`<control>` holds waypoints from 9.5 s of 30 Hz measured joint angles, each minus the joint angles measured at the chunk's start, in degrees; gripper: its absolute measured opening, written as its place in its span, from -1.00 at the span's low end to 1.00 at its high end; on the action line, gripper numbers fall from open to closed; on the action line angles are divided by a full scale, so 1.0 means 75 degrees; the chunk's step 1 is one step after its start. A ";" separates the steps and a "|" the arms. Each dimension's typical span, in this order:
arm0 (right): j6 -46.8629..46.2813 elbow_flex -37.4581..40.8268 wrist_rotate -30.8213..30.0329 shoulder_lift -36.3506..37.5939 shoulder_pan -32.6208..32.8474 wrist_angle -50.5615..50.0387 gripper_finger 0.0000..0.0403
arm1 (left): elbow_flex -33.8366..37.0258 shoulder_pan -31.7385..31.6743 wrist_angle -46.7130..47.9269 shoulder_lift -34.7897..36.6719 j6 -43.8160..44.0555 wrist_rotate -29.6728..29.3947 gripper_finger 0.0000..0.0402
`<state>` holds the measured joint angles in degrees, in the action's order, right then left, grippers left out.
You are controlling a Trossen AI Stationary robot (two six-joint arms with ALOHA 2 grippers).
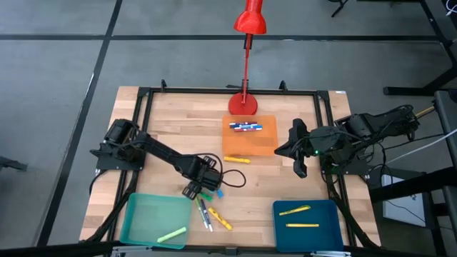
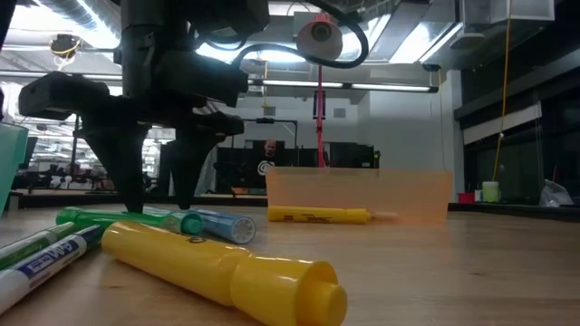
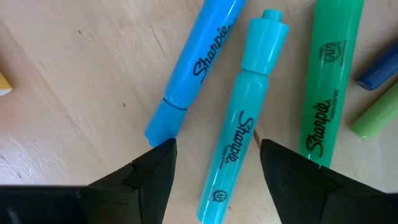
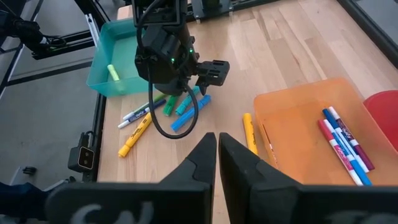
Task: Pick & Place Markers
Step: Put the light blue highlighter pen into the green bin, then put the blue highlighter pen into the green bin
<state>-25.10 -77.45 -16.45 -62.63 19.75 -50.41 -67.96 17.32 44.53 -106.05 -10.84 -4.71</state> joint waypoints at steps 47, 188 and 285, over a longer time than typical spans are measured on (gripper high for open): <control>0.0035 0.0000 -0.0003 0.0003 0.0000 0.0064 -0.90 | 0.0385 -0.0131 -0.0399 -0.0098 0.0151 0.0367 0.03; 0.0338 0.0000 -0.0064 0.0000 -0.0001 0.0056 -0.90 | -0.0028 0.3690 0.1690 0.3091 0.7567 0.1238 -0.71; 0.0006 0.0000 -0.0061 0.0000 -0.0003 0.0060 -0.90 | -0.1061 0.0573 0.1346 0.2093 0.3138 -0.0096 -0.04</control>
<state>-25.06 -77.45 -16.91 -62.63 19.73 -49.97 -75.92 21.62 54.63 -90.35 12.69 -5.43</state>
